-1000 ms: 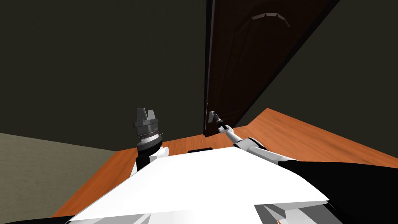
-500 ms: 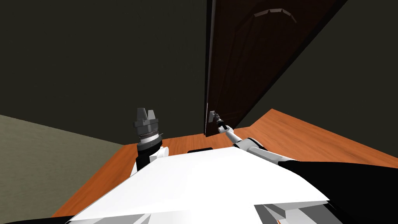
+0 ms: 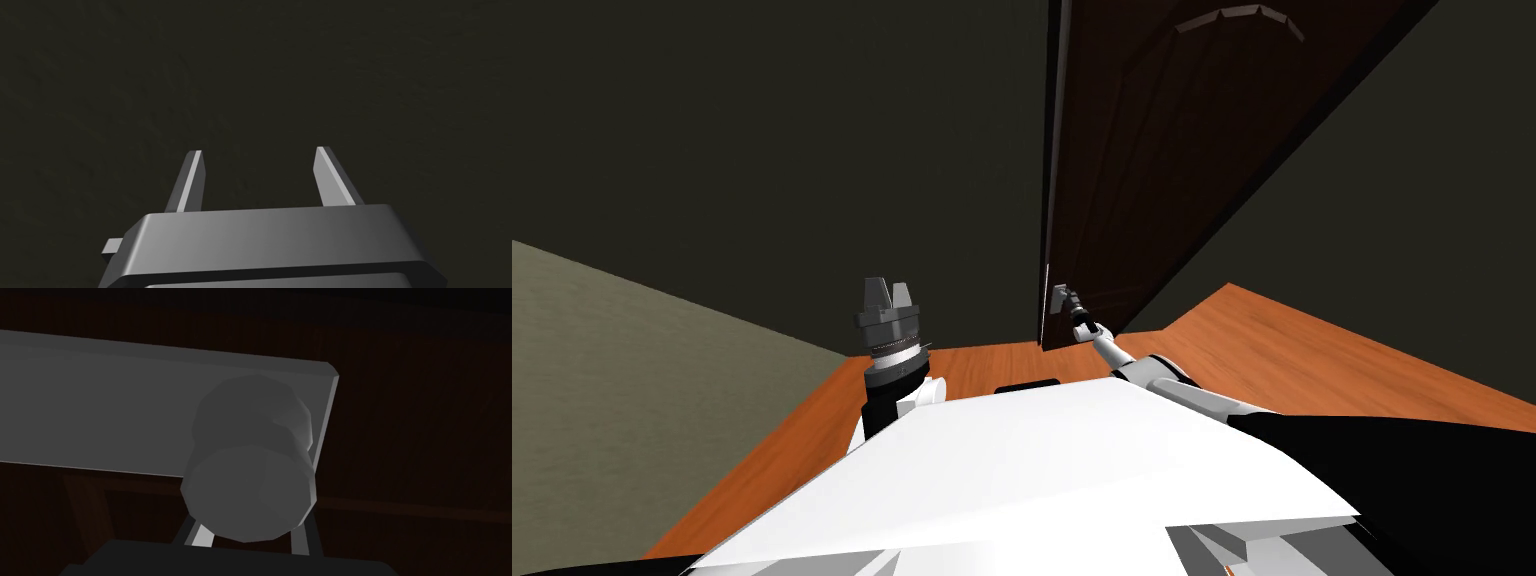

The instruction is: Pull the door open

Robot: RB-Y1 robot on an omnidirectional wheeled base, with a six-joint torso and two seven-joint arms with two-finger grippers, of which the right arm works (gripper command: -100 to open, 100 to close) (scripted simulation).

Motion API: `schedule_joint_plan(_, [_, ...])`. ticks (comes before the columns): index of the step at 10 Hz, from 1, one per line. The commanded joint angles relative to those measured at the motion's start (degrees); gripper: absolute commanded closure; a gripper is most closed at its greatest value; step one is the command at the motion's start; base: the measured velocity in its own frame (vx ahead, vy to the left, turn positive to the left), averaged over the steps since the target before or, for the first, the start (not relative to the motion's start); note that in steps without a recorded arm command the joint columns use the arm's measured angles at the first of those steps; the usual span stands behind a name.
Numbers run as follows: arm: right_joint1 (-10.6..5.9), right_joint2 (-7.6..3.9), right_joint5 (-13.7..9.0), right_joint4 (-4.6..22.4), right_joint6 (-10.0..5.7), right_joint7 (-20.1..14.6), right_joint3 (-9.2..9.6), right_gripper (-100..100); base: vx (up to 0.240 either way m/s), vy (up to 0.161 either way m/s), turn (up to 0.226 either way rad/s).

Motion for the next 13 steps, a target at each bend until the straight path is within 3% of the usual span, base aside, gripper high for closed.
schedule_joint_plan(1, [0.1, 0.65, -1.2, -1.1, 0.11, -2.6, -0.08, 100, -0.053, -0.035, 0.09])
schedule_joint_plan(4, [0.29, 0.94, -3.3, -1.5, 0.6, -6.8, -0.69, 100, -0.06, -0.044, 0.114])
schedule_joint_plan(5, [0.29, 0.94, -3.3, -1.5, 0.6, -6.8, -0.69, 100, -0.04, -0.03, 0.066])
schedule_joint_plan(10, [0.65, 1.52, -7.5, -2.1, 1.56, -14.7, -1.9, 100, -0.058, -0.046, 0.132])
schedule_joint_plan(12, [0.65, 1.52, -7.5, -2.1, 1.56, -15.2, -1.9, 100, -0.037, -0.025, 0.027])
schedule_joint_plan(13, [0.74, 1.66, -8.5, -2.3, 1.79, -17.2, -2.19, 100, -0.032, -0.019, 0.088])
